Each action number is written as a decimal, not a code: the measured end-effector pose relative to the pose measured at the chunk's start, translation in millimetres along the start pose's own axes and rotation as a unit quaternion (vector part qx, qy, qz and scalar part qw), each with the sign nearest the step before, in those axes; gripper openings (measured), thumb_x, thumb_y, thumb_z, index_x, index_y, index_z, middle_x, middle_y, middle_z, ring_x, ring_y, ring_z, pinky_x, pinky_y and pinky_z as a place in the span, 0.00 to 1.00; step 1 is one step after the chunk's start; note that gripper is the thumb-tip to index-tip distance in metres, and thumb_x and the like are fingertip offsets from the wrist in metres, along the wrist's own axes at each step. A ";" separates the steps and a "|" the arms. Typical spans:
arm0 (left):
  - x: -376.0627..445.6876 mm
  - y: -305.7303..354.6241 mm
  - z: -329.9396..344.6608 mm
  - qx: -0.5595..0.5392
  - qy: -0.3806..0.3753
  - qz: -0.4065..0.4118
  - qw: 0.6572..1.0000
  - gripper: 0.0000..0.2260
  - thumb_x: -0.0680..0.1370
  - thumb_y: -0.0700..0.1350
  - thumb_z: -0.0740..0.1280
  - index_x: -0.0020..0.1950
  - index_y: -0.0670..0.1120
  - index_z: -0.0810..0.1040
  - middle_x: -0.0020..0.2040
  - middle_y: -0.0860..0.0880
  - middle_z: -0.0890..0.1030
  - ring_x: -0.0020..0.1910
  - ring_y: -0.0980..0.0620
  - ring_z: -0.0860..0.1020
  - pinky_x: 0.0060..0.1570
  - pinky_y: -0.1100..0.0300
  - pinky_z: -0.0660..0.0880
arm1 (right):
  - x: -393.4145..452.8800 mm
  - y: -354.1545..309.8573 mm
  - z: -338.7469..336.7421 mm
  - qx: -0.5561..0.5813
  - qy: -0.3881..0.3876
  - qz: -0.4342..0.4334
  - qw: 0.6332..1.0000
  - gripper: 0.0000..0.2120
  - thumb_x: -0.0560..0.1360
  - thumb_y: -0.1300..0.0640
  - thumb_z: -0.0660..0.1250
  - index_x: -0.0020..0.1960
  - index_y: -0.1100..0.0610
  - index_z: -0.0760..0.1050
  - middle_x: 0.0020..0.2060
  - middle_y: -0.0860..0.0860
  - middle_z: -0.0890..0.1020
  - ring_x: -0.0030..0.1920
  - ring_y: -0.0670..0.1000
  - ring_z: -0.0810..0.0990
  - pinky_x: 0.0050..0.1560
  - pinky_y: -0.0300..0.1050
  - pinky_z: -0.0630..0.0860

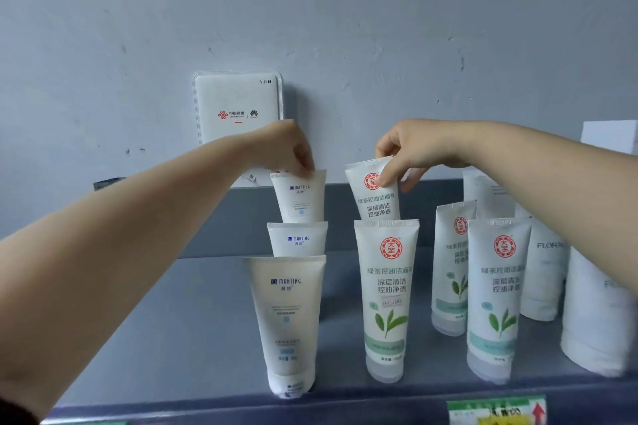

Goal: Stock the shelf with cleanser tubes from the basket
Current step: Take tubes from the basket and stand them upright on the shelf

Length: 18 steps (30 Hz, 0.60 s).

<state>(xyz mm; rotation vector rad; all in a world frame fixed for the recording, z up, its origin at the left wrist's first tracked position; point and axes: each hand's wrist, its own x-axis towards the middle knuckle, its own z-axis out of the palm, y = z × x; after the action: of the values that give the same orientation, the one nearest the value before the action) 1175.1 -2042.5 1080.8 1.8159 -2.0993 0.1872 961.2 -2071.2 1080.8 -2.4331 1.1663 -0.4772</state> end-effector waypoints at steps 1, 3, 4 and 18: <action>1.0 -1.0 4.1 -0.004 -0.013 -0.001 1.000 0.06 0.71 0.40 0.72 0.47 0.45 0.84 0.36 0.52 0.78 0.28 0.58 0.70 0.22 0.77 0.64 | -0.4 1.2 2.7 -0.012 -0.009 0.004 1.000 0.08 0.70 0.64 0.71 0.35 0.58 0.75 0.38 0.52 0.82 0.40 0.50 0.81 0.45 0.44 0.81; 2.2 -1.5 11.4 -0.005 -0.031 -0.003 1.000 0.06 0.71 0.39 0.72 0.47 0.44 0.84 0.35 0.51 0.78 0.27 0.56 0.70 0.21 0.76 0.65 | -1.2 2.9 8.3 -0.035 -0.023 0.009 0.999 0.07 0.71 0.64 0.71 0.36 0.58 0.75 0.38 0.51 0.82 0.42 0.51 0.80 0.45 0.44 0.80; 2.9 -1.8 14.3 -0.001 -0.036 0.001 0.999 0.06 0.71 0.39 0.72 0.47 0.43 0.84 0.34 0.51 0.78 0.25 0.57 0.70 0.21 0.76 0.65 | -1.5 3.6 11.2 -0.043 -0.028 0.012 0.999 0.07 0.71 0.64 0.71 0.37 0.59 0.75 0.38 0.51 0.82 0.42 0.51 0.81 0.45 0.44 0.80; 2.8 -12.0 50.8 0.027 -0.075 0.006 0.997 0.04 0.71 0.40 0.71 0.44 0.43 0.84 0.24 0.56 0.75 0.28 0.53 0.72 0.30 0.67 0.68 | 5.4 9.1 38.8 -0.112 -0.011 0.030 0.993 0.13 0.68 0.61 0.74 0.31 0.57 0.71 0.30 0.50 0.78 0.30 0.47 0.79 0.36 0.37 0.77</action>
<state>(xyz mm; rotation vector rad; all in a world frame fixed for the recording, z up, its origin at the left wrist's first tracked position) 1177.3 -2063.7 1033.1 1.9022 -2.2288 0.1144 976.4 -2072.7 1043.6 -2.5737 1.3445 -0.3134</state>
